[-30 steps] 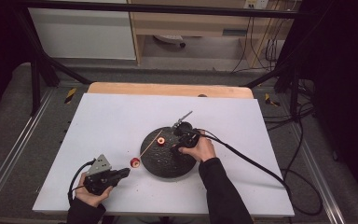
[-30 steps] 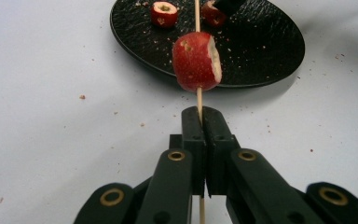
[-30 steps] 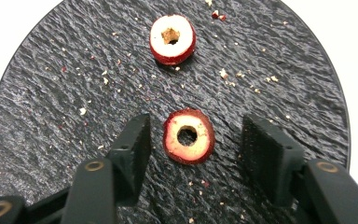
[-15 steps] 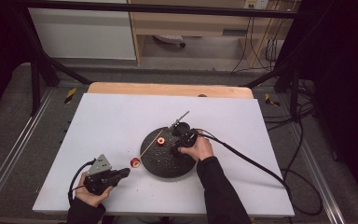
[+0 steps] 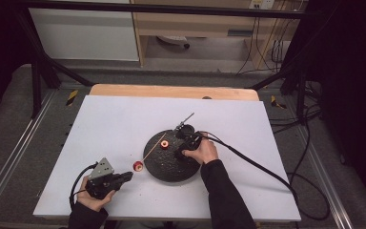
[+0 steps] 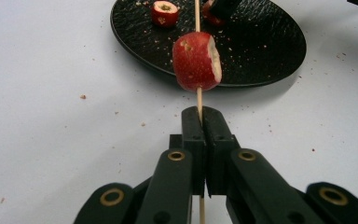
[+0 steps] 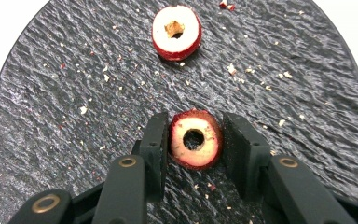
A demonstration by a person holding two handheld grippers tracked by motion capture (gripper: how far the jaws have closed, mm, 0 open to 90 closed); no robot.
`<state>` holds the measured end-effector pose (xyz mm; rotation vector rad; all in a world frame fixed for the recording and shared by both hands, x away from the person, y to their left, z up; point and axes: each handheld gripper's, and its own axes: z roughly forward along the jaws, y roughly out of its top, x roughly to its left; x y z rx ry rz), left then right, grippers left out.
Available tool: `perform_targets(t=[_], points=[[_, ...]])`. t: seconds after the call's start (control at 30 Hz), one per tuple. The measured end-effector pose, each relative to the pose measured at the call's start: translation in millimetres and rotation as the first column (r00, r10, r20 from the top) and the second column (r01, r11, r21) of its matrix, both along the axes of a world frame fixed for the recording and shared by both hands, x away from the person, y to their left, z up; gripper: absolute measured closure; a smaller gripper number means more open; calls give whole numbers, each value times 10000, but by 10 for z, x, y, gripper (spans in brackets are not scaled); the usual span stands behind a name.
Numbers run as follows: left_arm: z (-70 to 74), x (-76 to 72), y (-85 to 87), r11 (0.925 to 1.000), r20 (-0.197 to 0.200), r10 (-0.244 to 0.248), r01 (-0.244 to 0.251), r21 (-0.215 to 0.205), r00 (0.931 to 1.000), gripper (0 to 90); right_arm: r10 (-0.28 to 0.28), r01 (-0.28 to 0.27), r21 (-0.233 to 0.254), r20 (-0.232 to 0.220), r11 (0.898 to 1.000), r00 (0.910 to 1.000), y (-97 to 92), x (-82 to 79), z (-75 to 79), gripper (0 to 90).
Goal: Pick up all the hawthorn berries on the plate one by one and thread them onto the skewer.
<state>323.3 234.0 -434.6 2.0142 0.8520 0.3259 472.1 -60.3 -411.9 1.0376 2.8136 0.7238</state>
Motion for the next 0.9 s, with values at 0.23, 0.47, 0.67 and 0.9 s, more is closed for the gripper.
perform_targets(t=[0.23, 0.47, 0.67, 0.9], points=[[1, -2, -2, 10000, 19, 4, -4, 0, 10000, 883, -241, 234, 386, 163, 9990, 9996, -33, -41, 113, 627], [2, -4, 1, 10000, 39, 19, -19, -10, 10000, 883, -456, 425, 826, 350, 9957, 9983, -71, -97, 218, 627], [4, -7, 2, 10000, 51, 31, -31, -24, 10000, 883, -779, 729, 1222, 366, 9898, 9963, -119, -153, 271, 628], [7, -14, -1, 9999, 90, 57, -57, -86, 9999, 883, -1273, 1090, 2320, 652, 9666, 9897, -225, -256, 319, 628]])
